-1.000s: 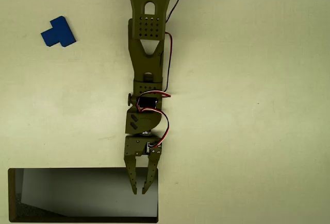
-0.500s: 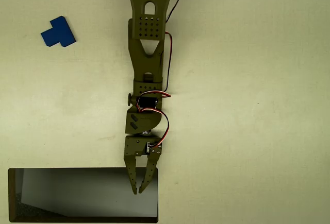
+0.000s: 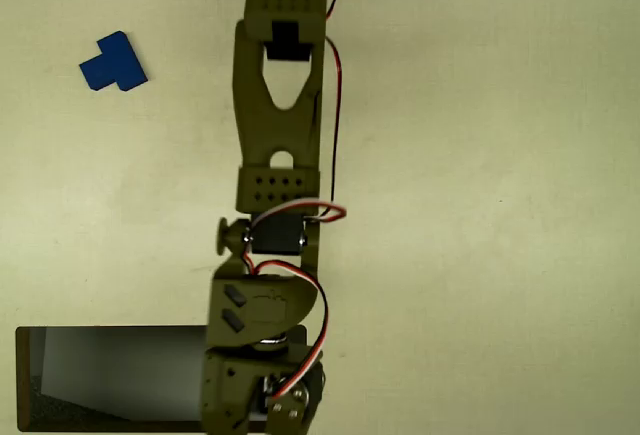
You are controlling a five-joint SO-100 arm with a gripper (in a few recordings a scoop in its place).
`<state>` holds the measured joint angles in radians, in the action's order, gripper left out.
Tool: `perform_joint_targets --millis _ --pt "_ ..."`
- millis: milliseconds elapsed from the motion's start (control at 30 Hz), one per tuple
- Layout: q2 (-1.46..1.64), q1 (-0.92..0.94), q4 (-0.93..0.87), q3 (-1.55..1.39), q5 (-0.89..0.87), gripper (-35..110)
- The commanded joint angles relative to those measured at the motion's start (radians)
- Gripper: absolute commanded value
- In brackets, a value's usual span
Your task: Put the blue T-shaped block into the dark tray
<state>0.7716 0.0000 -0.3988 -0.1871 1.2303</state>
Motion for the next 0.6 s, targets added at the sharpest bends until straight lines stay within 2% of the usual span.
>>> perform_joint_targets --millis 0,33,67,233,333,567 --pt "0.043 0.017 -1.235 0.382 0.035 0" --pt "0.077 0.021 -1.339 0.356 0.044 0" --pt "0.104 0.026 -1.359 0.316 -0.003 0" --pt "0.255 0.064 -1.358 -0.02 0.021 0" --pt "0.304 0.101 -1.355 -0.173 0.124 0" --pt "0.769 0.206 -1.055 -1.081 0.456 0"
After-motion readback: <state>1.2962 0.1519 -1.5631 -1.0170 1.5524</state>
